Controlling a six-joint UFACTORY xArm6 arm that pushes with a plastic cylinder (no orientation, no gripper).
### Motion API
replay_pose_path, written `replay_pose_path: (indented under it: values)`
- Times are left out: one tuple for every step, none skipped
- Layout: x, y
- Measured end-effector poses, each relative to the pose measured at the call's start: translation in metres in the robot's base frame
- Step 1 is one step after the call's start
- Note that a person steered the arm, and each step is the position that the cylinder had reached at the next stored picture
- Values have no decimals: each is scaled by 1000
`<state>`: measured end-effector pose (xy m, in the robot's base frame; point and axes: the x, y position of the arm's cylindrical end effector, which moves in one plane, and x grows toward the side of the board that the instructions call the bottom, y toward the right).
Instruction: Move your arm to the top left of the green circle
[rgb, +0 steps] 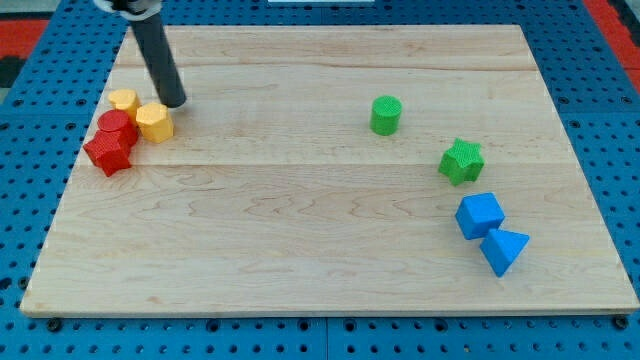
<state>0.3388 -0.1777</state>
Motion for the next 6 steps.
replay_pose_path:
  values:
    - [-3, 10]
    - [-5, 14]
    - [-8, 14]
    - [-8, 14]
    - [-4, 39]
    - [14, 104]
